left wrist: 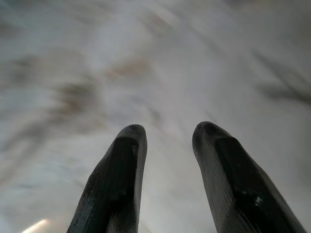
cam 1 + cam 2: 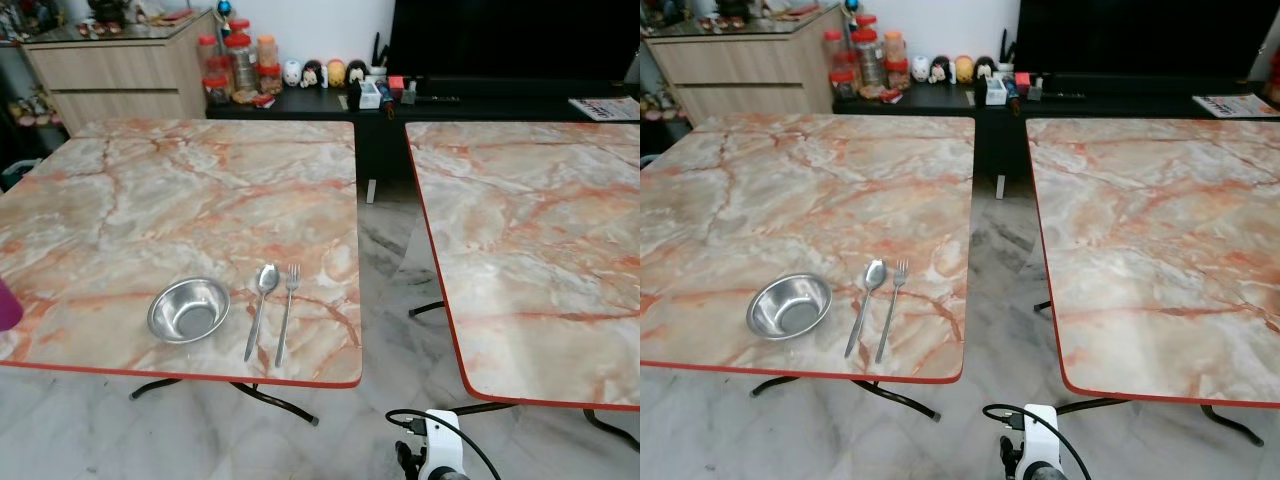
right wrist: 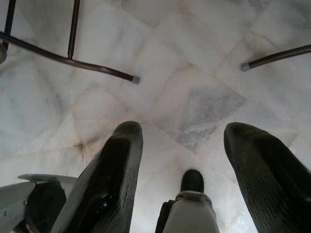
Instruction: Setting the table
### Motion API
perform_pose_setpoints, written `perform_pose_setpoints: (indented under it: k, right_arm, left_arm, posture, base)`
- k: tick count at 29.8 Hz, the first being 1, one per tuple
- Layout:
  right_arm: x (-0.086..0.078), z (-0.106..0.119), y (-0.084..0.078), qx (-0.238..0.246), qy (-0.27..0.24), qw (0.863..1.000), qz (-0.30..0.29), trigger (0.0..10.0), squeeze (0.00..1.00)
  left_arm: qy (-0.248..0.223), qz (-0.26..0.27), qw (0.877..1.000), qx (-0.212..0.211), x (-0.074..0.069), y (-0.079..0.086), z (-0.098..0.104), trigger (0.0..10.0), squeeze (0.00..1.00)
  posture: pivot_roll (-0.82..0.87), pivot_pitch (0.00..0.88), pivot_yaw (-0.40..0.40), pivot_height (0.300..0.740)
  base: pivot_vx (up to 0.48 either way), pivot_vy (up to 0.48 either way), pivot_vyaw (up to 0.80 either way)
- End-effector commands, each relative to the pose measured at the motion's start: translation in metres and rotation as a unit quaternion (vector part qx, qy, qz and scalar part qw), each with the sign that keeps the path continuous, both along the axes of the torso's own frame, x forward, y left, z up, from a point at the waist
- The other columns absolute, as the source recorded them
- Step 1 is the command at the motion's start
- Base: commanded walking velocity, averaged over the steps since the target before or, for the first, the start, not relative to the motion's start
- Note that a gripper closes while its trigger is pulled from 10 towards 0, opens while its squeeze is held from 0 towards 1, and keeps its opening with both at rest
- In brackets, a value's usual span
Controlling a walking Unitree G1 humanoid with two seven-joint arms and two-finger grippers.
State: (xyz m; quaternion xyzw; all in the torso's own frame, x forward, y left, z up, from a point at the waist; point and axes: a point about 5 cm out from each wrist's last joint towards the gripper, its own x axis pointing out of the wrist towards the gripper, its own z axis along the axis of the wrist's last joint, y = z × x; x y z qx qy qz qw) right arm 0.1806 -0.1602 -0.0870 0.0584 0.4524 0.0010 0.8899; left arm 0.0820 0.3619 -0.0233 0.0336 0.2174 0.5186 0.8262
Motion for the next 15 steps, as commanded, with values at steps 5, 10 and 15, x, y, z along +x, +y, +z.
perform_pose_setpoints:
  k: [5, 10, 15]
  right_arm:
    - [0.004, 0.002, 0.005, -0.001, -0.002, 1.0, 0.015, 10.0, 0.0]
    - [0.006, 0.002, 0.007, -0.002, -0.002, 1.0, 0.029, 10.0, 0.0]
    - [0.008, 0.003, 0.008, -0.006, -0.003, 0.999, 0.038, 10.0, 0.0]
  left_arm:
    - [-0.031, 0.086, 0.984, 0.153, -0.002, 0.027, 0.051, 10.0, 0.0]
    - [-0.126, 0.035, 0.961, 0.244, 0.043, 0.029, 0.109, 10.0, 0.0]
    - [-0.218, -0.059, 0.941, 0.25, 0.112, 0.007, 0.159, 10.0, 0.0]
  posture:
    - [0.15, 0.0, -0.01, 0.74]
    - [0.17, 0.0, -0.025, 0.74]
    - [0.16, 0.0, -0.027, 0.74]
  base:
    - [0.0, 0.0, 0.0]
    - [0.0, 0.0, 0.0]
    - [0.0, 0.0, 0.0]
